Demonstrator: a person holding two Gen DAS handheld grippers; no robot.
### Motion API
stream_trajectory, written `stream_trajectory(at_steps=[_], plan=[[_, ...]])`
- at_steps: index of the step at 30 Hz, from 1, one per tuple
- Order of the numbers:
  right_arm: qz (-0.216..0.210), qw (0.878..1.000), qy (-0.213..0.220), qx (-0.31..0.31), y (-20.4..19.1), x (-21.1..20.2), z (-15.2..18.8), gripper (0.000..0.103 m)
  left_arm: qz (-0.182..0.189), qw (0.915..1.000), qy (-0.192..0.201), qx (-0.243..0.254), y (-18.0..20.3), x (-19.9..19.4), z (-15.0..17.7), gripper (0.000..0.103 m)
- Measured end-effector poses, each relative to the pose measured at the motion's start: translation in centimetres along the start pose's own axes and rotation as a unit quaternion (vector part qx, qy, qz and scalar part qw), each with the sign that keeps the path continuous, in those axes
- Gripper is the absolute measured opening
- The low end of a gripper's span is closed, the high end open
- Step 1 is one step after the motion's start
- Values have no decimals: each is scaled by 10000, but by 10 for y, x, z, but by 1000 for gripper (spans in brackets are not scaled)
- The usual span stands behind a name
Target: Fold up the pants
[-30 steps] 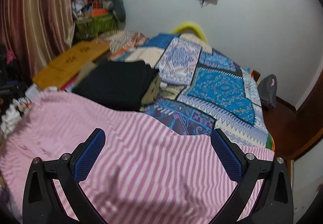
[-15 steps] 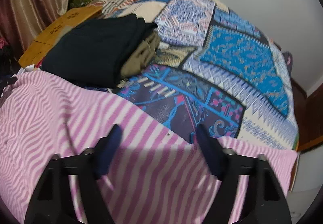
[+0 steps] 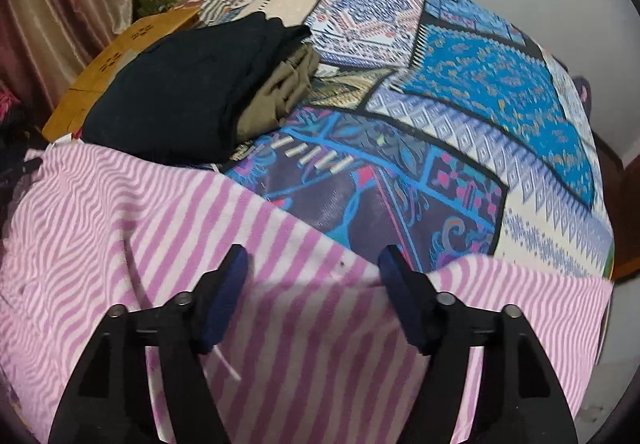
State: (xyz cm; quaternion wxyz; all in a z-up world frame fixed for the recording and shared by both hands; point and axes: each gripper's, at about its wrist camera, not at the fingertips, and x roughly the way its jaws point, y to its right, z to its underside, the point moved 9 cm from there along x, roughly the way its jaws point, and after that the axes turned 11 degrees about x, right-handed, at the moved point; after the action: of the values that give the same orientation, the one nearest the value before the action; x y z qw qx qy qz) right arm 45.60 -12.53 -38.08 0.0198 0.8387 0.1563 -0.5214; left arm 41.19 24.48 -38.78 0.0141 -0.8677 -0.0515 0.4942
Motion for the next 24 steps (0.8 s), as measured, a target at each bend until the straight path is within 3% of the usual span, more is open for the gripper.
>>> stream_trajectory(at_steps=[4,6,7,8,9,12,15,24], plan=[[103,9990,-111,-409,-14,15,1,67,-53,10000,26,65,1,-7,-6,35],[133,9986,-59,-500,-17,15,0,57,-57,9999,80,83,3,-11,-9,35],[125,9983,-37,-561,-19,14,1,42,-46,9999,118,92,4,-14,-11,35],[179,9980,-4,-608,-21,11,0,20,-57,9998,169,98,5,-17,-13,35],[176,9980,-17,-610,-23,10,1,13,-80,9995,265,161,6,-20,-16,35],[149,9988,-68,-460,-26,8,0,9,-272,9988,359,211,3,-24,-23,35],[312,9978,206,-545,-31,0,-9,8,-216,9992,300,124,3,-24,-27,35],[163,9963,809,-222,-19,-43,-37,6,-366,9977,526,219,0,-49,-31,35]])
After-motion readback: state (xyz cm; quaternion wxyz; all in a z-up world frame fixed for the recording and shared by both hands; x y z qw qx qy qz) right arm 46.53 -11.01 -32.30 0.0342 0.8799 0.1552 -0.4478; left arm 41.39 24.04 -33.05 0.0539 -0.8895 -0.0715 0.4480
